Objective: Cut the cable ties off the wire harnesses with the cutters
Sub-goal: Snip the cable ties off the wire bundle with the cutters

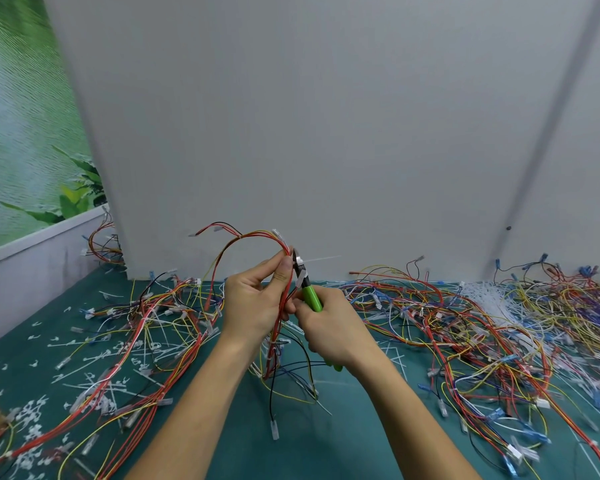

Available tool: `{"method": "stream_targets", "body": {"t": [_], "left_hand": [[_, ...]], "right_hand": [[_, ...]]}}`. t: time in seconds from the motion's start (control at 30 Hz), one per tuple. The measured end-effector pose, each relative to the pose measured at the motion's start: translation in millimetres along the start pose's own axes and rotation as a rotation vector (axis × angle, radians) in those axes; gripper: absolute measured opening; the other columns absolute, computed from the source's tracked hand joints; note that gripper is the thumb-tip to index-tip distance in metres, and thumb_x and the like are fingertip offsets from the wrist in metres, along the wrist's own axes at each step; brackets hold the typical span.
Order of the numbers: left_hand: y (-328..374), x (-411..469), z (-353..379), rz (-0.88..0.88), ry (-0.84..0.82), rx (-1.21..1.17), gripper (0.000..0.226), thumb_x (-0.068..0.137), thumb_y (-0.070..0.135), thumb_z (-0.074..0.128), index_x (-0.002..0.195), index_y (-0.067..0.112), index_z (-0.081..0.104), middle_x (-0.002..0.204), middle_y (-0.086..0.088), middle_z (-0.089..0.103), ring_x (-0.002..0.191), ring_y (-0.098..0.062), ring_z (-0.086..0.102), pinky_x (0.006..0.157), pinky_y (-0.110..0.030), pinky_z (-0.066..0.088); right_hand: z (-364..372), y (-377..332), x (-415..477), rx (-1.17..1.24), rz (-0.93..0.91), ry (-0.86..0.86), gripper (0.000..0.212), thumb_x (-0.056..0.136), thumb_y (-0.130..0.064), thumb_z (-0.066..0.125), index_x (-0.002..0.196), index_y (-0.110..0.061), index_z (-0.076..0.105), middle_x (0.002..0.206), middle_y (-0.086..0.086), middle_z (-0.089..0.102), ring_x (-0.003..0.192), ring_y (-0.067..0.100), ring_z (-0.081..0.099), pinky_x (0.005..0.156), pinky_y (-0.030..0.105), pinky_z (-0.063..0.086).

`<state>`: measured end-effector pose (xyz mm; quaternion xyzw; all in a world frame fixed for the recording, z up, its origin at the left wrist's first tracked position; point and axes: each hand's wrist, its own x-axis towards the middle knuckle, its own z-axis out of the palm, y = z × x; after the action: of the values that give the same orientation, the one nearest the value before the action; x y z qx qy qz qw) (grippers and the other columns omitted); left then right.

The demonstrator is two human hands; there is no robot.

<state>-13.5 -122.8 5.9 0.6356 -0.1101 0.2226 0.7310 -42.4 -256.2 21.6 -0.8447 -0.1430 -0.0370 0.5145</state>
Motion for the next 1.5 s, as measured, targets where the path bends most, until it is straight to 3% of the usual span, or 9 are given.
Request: {"method": "stream_targets", "body": {"t": [0.23, 0.47, 0.63, 0.8, 1.07, 1.17, 1.27, 1.33, 1.5], "left_hand": [[-1, 0, 0, -0.009, -0.002, 0.0, 0.035, 0.084, 0.047, 0.072, 0.115, 0.031, 0.077, 0.061, 0.002, 0.067, 0.045, -0.013, 0.049, 0.049, -0.024, 0.049], [-1, -1, 3, -0.007, 0.011, 0.02, 0.029, 0.083, 0.046, 0.073, 0.109, 0.035, 0.079, 0.058, 0.001, 0.065, 0.044, -0.013, 0.048, 0.051, -0.025, 0.048], [0, -1, 2, -0.013, 0.001, 0.018, 0.029, 0.083, 0.045, 0.072, 0.109, 0.034, 0.078, 0.055, 0.002, 0.064, 0.043, -0.013, 0.049, 0.051, -0.022, 0.048], [1, -2, 0, -0.02, -0.008, 0.011, 0.032, 0.085, 0.042, 0.072, 0.112, 0.028, 0.078, 0.056, 0.007, 0.066, 0.043, -0.011, 0.052, 0.048, -0.02, 0.048], [1, -1, 0, -0.067, 0.0, -0.036, 0.031, 0.084, 0.04, 0.073, 0.111, 0.027, 0.079, 0.057, -0.004, 0.064, 0.042, -0.012, 0.051, 0.046, -0.023, 0.047], [4, 0, -2, -0.112, -0.035, -0.118, 0.035, 0.087, 0.037, 0.069, 0.116, 0.019, 0.077, 0.057, -0.003, 0.062, 0.041, -0.011, 0.046, 0.043, -0.021, 0.042], [9, 1, -5, -0.113, -0.169, -0.202, 0.032, 0.099, 0.026, 0.058, 0.124, 0.009, 0.068, 0.102, -0.003, 0.077, 0.041, -0.008, 0.042, 0.04, -0.018, 0.037], [12, 1, -7, -0.109, -0.25, -0.225, 0.029, 0.105, 0.019, 0.049, 0.129, 0.008, 0.061, 0.126, -0.004, 0.071, 0.04, -0.007, 0.04, 0.039, -0.018, 0.036], [13, 1, -10, -0.116, -0.326, -0.251, 0.029, 0.108, 0.017, 0.042, 0.135, 0.009, 0.051, 0.133, -0.008, 0.067, 0.038, -0.005, 0.037, 0.039, -0.018, 0.037]], "right_hand": [[1, 0, 1, 0.022, 0.021, -0.034, 0.031, 0.101, -0.023, 0.054, 0.071, -0.03, 0.061, 0.05, -0.012, 0.05, 0.054, 0.013, 0.046, 0.06, 0.038, 0.045], [0, -1, 0, -0.023, 0.05, -0.093, 0.023, 0.103, -0.027, 0.053, 0.081, -0.026, 0.06, 0.067, -0.003, 0.056, 0.067, 0.02, 0.055, 0.082, 0.059, 0.058], [0, 1, 1, -0.017, 0.039, -0.08, 0.023, 0.102, -0.027, 0.054, 0.08, -0.026, 0.061, 0.064, -0.004, 0.055, 0.064, 0.018, 0.053, 0.078, 0.054, 0.058], [0, 3, 1, 0.024, 0.041, -0.05, 0.03, 0.1, -0.023, 0.053, 0.072, -0.028, 0.064, 0.06, -0.003, 0.053, 0.059, 0.019, 0.049, 0.062, 0.042, 0.048], [1, 3, 1, 0.047, 0.043, -0.043, 0.035, 0.099, -0.028, 0.055, 0.069, -0.041, 0.066, 0.064, 0.002, 0.054, 0.059, 0.022, 0.048, 0.06, 0.04, 0.044], [1, 2, 1, 0.055, 0.027, -0.055, 0.024, 0.098, -0.028, 0.056, 0.078, -0.025, 0.067, 0.065, 0.004, 0.054, 0.059, 0.022, 0.049, 0.061, 0.04, 0.045], [-1, 2, 1, 0.058, 0.006, -0.071, 0.025, 0.098, -0.027, 0.057, 0.091, -0.003, 0.062, 0.068, 0.007, 0.052, 0.061, 0.021, 0.046, 0.062, 0.04, 0.043], [-2, 1, 1, 0.057, 0.0, -0.082, 0.026, 0.098, -0.026, 0.057, 0.092, -0.002, 0.061, 0.069, 0.008, 0.051, 0.062, 0.021, 0.046, 0.062, 0.039, 0.042], [-1, 0, 0, 0.075, 0.018, -0.106, 0.024, 0.097, -0.026, 0.056, 0.088, -0.004, 0.059, 0.067, 0.008, 0.051, 0.056, 0.021, 0.048, 0.055, 0.039, 0.045]]}}
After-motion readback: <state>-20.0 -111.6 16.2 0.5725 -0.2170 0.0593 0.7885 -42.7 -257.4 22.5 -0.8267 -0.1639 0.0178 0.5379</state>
